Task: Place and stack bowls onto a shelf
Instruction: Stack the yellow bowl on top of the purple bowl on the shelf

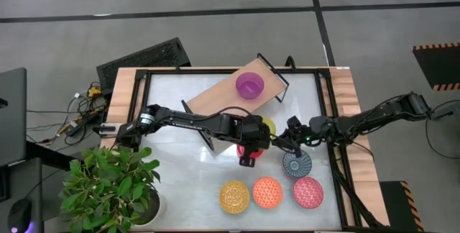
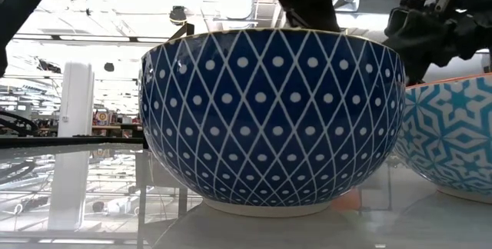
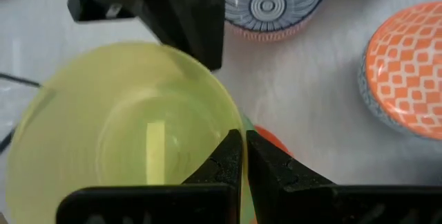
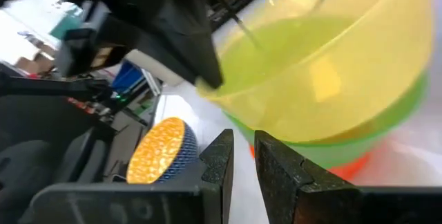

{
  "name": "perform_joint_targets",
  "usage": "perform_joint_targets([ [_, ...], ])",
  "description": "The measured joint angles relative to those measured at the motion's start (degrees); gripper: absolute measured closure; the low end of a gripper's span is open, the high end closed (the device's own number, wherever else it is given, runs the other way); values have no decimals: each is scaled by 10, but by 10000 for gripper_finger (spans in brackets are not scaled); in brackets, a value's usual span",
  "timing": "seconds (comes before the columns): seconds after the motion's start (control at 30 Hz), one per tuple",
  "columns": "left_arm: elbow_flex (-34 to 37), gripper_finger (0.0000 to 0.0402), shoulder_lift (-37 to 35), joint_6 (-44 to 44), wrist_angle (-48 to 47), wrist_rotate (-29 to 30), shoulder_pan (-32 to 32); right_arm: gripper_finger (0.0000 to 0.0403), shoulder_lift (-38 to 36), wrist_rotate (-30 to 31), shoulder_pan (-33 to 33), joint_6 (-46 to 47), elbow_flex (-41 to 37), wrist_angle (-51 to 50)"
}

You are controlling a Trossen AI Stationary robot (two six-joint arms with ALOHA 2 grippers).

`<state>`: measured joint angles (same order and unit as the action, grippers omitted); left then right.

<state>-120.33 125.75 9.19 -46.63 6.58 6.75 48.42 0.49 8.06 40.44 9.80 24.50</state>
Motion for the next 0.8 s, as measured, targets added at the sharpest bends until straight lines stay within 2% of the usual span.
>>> perform_joint_targets([
  [0.4, 0, 401, 0, 17, 19, -7, 3, 317, 7, 10, -4, 0, -1, -17],
  [0.6, 0, 401, -7, 17, 23, 33, 4, 317, 15, 12, -4, 0, -1, -17],
  [0.73, 0, 401, -39, 25, 47, 42, 4, 317, 14, 12, -4, 0, -1, -17],
  [0.8, -1, 401, -56, 42, 57, 66, 4, 317, 14, 12, -4, 0, -1, -18],
])
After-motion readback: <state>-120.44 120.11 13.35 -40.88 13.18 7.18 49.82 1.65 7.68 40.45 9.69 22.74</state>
